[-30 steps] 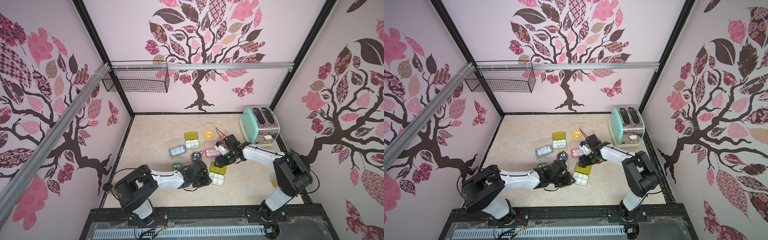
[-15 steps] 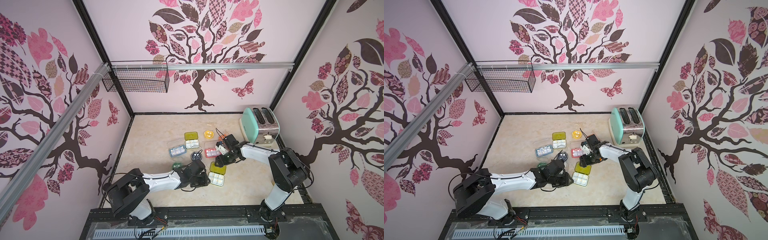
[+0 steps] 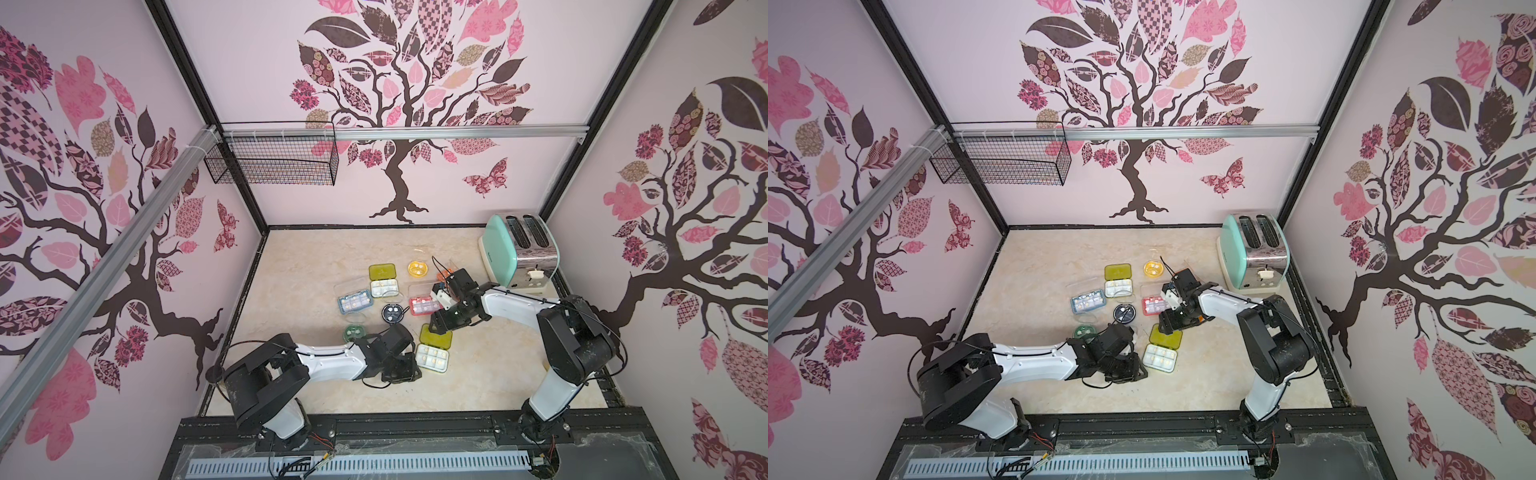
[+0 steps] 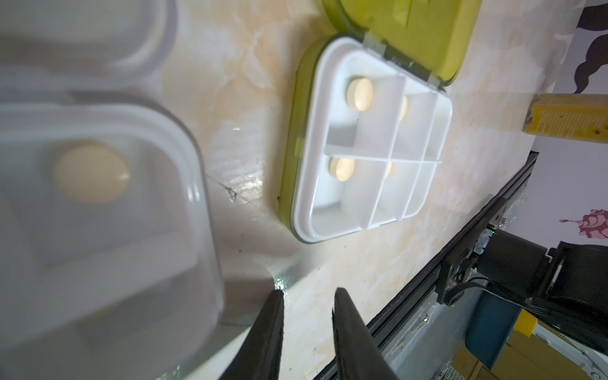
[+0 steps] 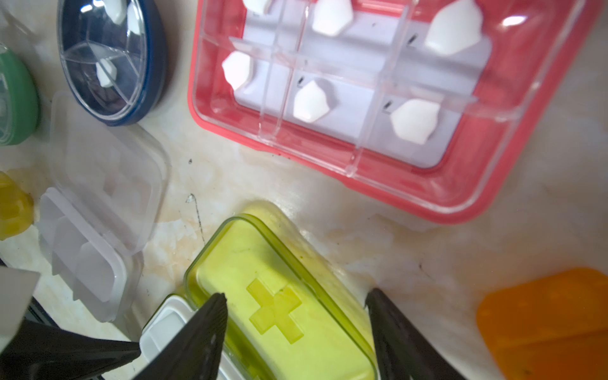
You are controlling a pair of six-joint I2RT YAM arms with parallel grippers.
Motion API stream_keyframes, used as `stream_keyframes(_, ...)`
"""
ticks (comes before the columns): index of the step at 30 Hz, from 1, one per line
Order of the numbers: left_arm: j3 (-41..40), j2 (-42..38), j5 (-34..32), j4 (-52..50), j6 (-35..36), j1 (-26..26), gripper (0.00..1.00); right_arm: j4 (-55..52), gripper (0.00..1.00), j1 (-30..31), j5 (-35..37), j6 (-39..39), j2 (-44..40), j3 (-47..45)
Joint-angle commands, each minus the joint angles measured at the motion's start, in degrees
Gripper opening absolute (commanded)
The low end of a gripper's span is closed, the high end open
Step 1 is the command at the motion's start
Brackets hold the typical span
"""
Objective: Close pillboxes
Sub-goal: Close the lid on the pillbox.
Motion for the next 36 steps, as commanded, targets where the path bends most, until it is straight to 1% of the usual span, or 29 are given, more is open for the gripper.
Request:
stream_keyframes(1,1.8,2.2,1.3,1.5,1.2,-0.1,0.29,-0.7,0.7,0.0,-1.2,0.9,0.3,-1.4)
stream_keyframes(7,4.0,5.4,0.1,1.3,1.8,-0.1,0.28,-0.5,0.7,-0.1,-2.0,0.5,-0.5,-2.4)
stream_keyframes(12,3.9,6.9,-0.4,2.1,1.7,0.6,0.26,-0.6,0.69,0.0,-2.8,0.0,-0.3,-2.6)
stream_keyframes(29,3.2,7.7,-1.2,3.0,0.9,1.1,0.25,-2.2,0.68,-0.1,-5.1,-0.5,-1.3,-2.4)
stream_keyframes(36,3.1,7.6,-1.2,3.2,0.9,1.1,0.25,-3.2,0.67,-0.1,-5.6,-0.4,-3.0,-2.1)
